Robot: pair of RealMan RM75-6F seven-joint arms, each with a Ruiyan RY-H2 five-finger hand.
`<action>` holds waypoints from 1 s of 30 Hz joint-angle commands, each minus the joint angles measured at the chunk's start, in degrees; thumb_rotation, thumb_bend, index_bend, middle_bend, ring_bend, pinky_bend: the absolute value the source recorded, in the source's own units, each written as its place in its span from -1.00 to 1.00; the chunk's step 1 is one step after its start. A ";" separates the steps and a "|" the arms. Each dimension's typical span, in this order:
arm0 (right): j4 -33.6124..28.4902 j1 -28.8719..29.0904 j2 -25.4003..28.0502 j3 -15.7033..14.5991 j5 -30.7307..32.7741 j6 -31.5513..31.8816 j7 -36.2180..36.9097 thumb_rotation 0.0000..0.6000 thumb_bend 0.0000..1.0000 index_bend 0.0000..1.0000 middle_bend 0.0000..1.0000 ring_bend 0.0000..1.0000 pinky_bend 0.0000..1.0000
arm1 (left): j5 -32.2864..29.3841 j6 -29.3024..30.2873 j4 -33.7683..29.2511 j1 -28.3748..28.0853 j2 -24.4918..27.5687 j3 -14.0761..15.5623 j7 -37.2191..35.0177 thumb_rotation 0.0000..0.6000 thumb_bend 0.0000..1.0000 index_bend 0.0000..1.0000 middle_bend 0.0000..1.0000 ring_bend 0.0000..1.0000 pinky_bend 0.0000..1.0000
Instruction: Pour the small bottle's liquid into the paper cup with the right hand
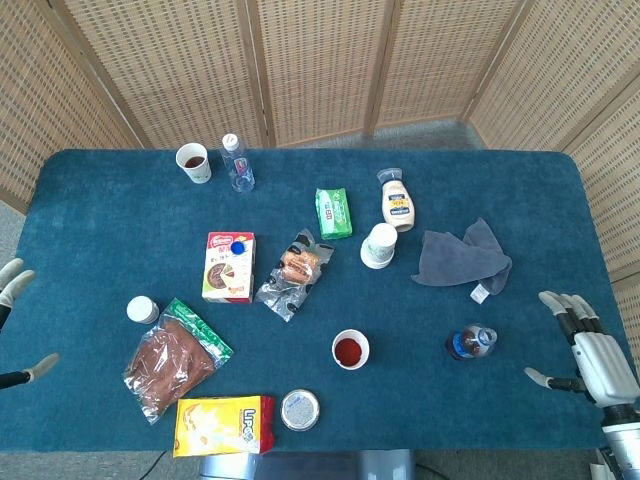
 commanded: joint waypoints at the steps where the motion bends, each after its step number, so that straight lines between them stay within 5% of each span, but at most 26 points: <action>1: 8.86 2.64 -1.88 -2.42 -5.20 -1.68 17.94 1.00 -1.00 -1.00 -1.00 -1.00 -1.00 | -0.35 0.01 -0.22 -0.12 -0.23 -0.22 0.55 1.00 -0.70 -1.00 -1.00 -1.00 -1.00; 7: 16.45 4.00 -5.66 -3.47 -7.88 0.14 27.24 1.00 -1.00 -1.00 -1.00 -1.00 -1.00 | 0.27 -0.18 -1.10 -0.21 -0.78 -0.02 1.76 1.00 -0.70 -1.00 -1.00 -1.00 -1.00; 30: 33.58 8.32 -17.77 -6.95 -9.93 0.05 40.68 1.00 -1.00 -1.00 -1.00 -1.00 -1.00 | -0.68 -1.63 -2.34 -0.63 -2.85 0.18 7.02 1.00 -0.70 -1.00 -1.00 -1.00 -1.00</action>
